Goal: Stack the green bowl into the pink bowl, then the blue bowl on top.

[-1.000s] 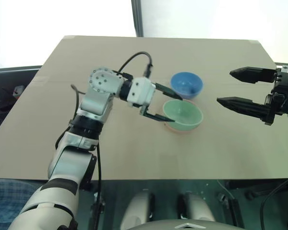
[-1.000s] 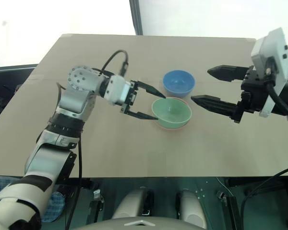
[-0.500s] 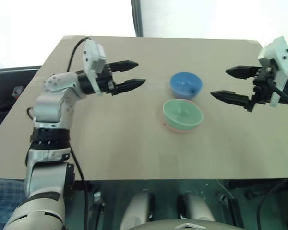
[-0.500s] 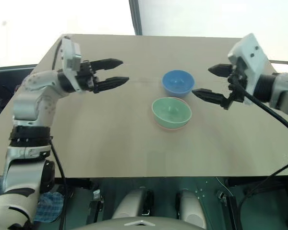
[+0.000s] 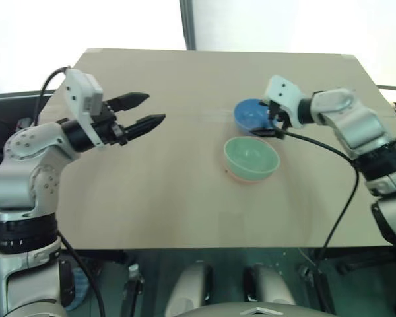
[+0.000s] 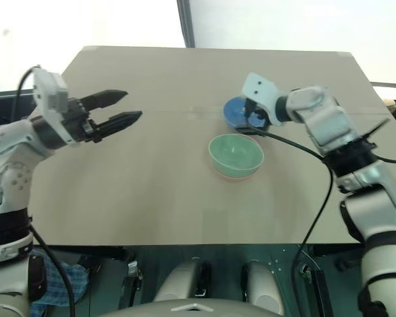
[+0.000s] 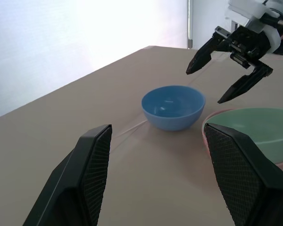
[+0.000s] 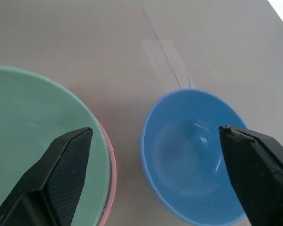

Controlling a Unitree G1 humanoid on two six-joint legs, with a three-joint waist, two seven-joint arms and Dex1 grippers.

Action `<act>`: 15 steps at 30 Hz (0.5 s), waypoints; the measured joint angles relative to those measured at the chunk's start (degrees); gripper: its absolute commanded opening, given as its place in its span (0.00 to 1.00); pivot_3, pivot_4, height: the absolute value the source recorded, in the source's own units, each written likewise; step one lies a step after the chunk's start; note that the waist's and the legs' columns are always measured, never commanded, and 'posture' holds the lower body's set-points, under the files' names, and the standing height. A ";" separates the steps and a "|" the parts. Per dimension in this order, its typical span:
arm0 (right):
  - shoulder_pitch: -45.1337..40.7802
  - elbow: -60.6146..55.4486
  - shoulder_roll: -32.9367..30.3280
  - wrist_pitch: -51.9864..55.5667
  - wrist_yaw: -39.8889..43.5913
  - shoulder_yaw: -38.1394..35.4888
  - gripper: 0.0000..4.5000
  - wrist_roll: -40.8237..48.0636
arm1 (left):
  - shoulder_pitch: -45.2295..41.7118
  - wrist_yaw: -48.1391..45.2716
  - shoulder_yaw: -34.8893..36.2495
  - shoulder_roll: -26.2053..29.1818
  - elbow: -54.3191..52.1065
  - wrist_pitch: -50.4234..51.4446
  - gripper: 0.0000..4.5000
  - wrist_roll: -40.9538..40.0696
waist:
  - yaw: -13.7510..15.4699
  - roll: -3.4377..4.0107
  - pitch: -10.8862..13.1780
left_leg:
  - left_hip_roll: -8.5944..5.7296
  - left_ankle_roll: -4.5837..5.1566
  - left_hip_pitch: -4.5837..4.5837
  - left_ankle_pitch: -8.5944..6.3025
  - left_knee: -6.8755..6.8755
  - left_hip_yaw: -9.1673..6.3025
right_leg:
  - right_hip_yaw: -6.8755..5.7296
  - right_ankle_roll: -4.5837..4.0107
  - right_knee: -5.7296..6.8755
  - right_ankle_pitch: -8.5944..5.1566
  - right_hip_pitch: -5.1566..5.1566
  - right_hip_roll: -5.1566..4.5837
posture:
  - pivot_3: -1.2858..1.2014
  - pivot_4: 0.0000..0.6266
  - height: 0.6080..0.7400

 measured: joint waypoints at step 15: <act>-6.52 35.05 14.41 -16.80 -6.18 -1.68 1.00 -14.89 | 6.71 4.11 6.25 3.13 -6.36 6.09 0.73 -6.59 | -1.45 0.03 0.02 | 0.00 -0.36 0.39 0.21 -0.37 0.02 | 0.10 -0.03 0.24 -0.01 0.05 0.07 | 0.52 0.24 1.00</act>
